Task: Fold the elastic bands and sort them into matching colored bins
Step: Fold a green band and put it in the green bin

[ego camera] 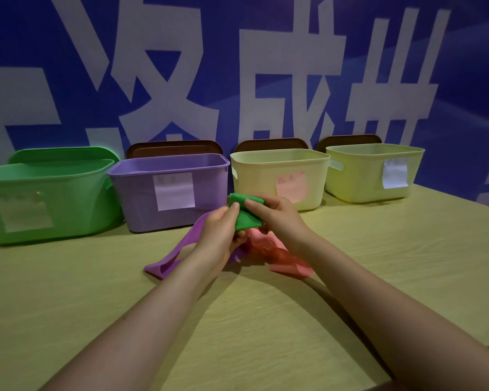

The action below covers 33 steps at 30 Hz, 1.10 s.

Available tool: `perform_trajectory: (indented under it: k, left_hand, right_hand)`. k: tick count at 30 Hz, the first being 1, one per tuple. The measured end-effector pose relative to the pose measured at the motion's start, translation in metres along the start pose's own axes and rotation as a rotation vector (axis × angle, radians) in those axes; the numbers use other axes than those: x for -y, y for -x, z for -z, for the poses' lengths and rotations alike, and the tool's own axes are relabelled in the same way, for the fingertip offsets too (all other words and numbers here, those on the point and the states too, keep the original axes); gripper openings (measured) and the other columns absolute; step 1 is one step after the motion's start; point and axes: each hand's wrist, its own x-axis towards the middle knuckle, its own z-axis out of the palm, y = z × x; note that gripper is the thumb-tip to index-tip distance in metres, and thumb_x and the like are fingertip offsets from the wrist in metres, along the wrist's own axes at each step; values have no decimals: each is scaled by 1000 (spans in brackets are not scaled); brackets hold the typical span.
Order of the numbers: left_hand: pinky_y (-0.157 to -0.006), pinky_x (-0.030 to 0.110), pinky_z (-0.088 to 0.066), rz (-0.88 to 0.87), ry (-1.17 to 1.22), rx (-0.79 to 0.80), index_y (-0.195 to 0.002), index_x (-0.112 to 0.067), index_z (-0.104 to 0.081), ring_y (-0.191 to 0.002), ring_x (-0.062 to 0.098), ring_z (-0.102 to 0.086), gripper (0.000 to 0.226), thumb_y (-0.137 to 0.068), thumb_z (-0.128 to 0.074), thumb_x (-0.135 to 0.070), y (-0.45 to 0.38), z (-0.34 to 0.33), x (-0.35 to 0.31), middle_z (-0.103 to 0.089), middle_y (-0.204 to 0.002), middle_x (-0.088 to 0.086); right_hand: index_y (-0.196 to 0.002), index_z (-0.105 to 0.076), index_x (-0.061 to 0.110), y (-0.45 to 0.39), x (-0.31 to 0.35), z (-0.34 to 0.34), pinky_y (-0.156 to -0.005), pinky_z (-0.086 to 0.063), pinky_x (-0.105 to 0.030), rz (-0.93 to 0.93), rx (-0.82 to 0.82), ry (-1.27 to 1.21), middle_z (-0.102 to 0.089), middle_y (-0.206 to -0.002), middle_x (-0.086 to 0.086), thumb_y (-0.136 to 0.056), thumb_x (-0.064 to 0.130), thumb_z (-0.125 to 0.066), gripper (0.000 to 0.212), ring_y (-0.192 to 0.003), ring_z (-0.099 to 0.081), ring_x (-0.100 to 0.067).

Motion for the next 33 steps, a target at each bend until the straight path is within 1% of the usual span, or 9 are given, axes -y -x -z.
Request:
perform_trajectory:
  k: [5, 8, 11, 14, 21, 26, 28, 31, 33]
  left_hand:
    - [-46, 23, -38, 34, 30, 13, -99, -10, -64, -53, 12, -52, 30, -97, -50, -37, 0, 2, 1, -62, -74, 6]
    - [-49, 24, -41, 27, 11, 95, -105, -9, -64, -51, 11, -55, 42, -97, -45, -46, 2, 2, 1, -64, -71, 5]
    - [-50, 22, -45, -27, -23, 113, -109, -7, -61, -57, 15, -57, 29, -99, -45, -28, 7, -1, 0, -66, -78, 8]
    - [-50, 19, -49, -75, 4, 118, -110, -10, -61, -65, 12, -66, 20, -99, -45, -17, 9, -1, 0, -69, -86, 9]
    - [-65, 29, -49, -85, -9, 29, -97, -14, -65, -82, 21, -62, 21, -97, -45, -17, 4, 3, 1, -67, -91, 13]
    - [-58, 21, -50, -120, -41, 65, -106, -10, -65, -85, 18, -63, 22, -98, -45, -15, 4, 2, 1, -67, -95, 11]
    - [-61, 20, -53, -139, -53, 87, -112, -8, -64, -83, 16, -65, 24, -98, -45, -14, 3, -1, 0, -68, -95, 11]
    - [-73, 29, -54, -143, -56, 93, -114, -6, -63, -89, 22, -65, 25, -98, -46, -14, 1, -4, 0, -68, -103, 16]
    - [-75, 31, -53, -135, -64, 94, -113, -6, -64, -91, 24, -65, 24, -98, -47, -14, 0, -6, 1, -68, -103, 17]
  right_hand:
    - [-114, -66, 9, 2, 6, 0, -57, -46, -16, 8, -48, -100, -68, -91, -6, -95, 16, -57, 23, -77, -62, -12]
    - [-114, -66, 8, -1, 6, 1, -60, -45, -25, -18, -100, -172, -67, -95, -14, -94, 18, -58, 24, -82, -59, -23]
    - [-111, -68, 8, -3, 4, 1, -62, -42, -29, -45, -97, -182, -65, -92, -20, -93, 20, -59, 23, -81, -55, -28]
    - [-105, -67, 7, -3, 4, 0, -52, -38, -22, -41, -42, -212, -56, -75, -12, -94, 17, -58, 18, -59, -47, -19]
    - [-104, -67, 3, -1, 4, 2, -45, -37, -17, -18, 6, -188, -53, -65, -4, -95, 20, -56, 23, -49, -44, -8]
    - [-114, -66, 1, -5, 1, -1, -45, -37, -17, -13, -144, -112, -53, -63, -5, -96, 19, -56, 27, -48, -43, -9]
    - [-114, -66, -1, -5, 3, -2, -46, -38, -19, -15, -214, -148, -57, -67, -9, -96, 19, -55, 28, -51, -47, -16]
    - [-101, -67, 3, -6, 6, -4, -64, -42, -32, -59, -261, -255, -60, -97, -40, -96, 21, -55, 22, -75, -56, -47]
    - [-97, -68, 3, -7, 5, -2, -69, -42, -36, -84, -262, -255, -56, -106, -44, -96, 23, -56, 24, -82, -58, -46]
